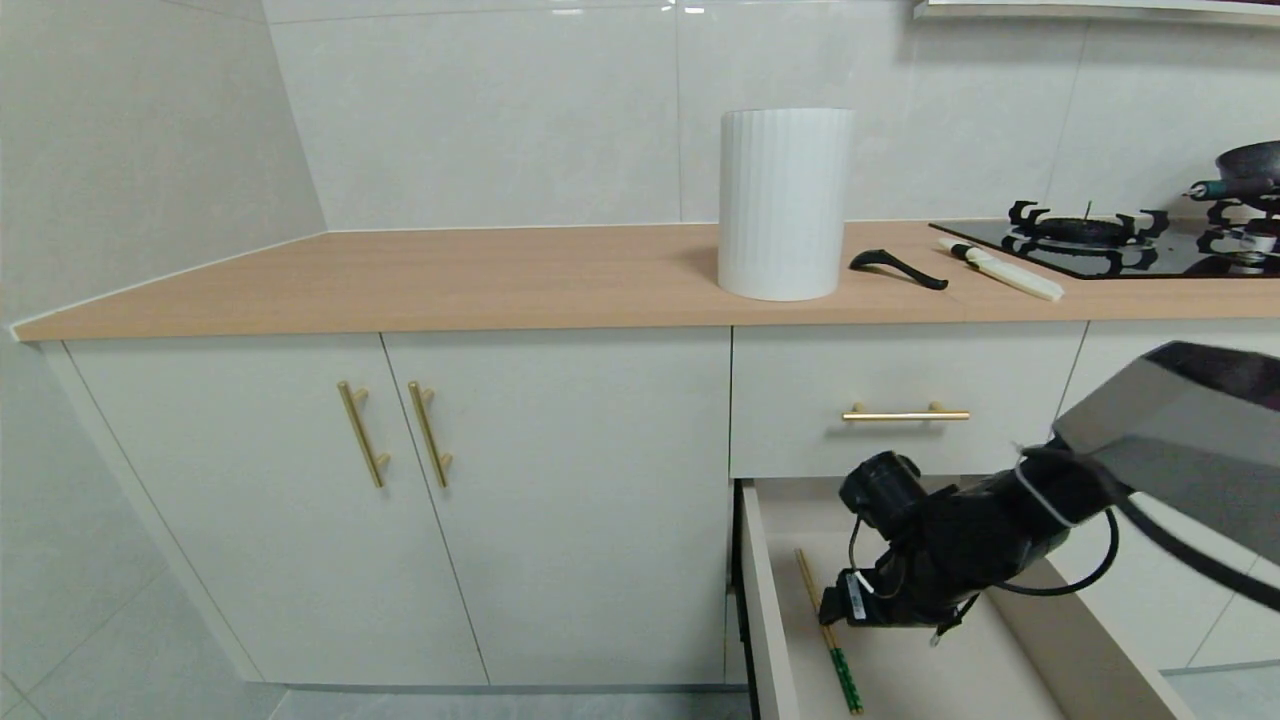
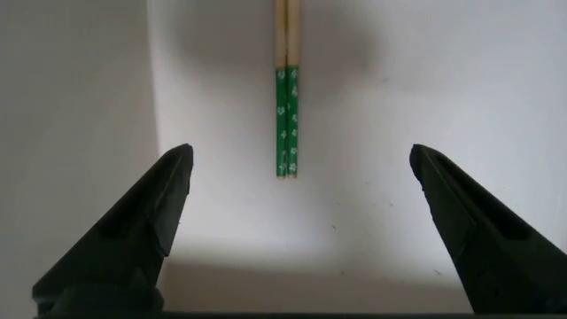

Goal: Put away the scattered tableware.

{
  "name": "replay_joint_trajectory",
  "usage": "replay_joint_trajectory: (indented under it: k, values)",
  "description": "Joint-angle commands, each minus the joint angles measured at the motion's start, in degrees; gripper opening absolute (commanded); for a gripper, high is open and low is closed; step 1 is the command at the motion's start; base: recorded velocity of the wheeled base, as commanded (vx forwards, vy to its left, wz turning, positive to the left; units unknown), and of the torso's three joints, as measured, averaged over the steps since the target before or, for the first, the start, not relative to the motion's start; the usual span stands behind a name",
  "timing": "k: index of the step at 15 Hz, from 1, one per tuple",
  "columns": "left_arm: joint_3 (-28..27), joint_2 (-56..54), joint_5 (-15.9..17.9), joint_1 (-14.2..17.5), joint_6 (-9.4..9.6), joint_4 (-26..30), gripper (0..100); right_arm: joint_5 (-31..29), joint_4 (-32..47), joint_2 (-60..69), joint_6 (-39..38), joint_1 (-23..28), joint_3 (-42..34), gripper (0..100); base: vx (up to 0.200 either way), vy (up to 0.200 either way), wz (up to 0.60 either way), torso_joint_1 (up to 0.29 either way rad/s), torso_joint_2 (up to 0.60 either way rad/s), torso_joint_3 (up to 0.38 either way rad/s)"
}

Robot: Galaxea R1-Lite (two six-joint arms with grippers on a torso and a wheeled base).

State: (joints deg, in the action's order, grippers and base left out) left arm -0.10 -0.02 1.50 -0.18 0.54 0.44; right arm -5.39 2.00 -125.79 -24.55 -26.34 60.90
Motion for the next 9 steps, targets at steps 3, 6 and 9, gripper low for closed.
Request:
replay_joint_trajectory:
  k: [3, 6, 9]
  values:
    - [0.0, 0.0, 0.0, 0.0, -0.01, 0.0, 100, 0.7, 3.9, 26.0, 0.8, 6.0, -1.8, 100, 0.0, 0.0, 0.0, 0.0, 0.0, 0.0]
    - [0.0, 0.0, 0.0, 0.0, -0.01, 0.0, 100, 0.7, 3.7, 34.4, 2.2, 7.6, -2.5, 100, 0.0, 0.0, 0.0, 0.0, 0.0, 0.0]
    - [0.0, 0.0, 0.0, 0.0, -0.01, 0.0, 100, 0.3, 3.6, 36.4, 3.7, 7.6, -3.4, 100, 0.0, 0.0, 0.0, 0.0, 0.0, 0.0]
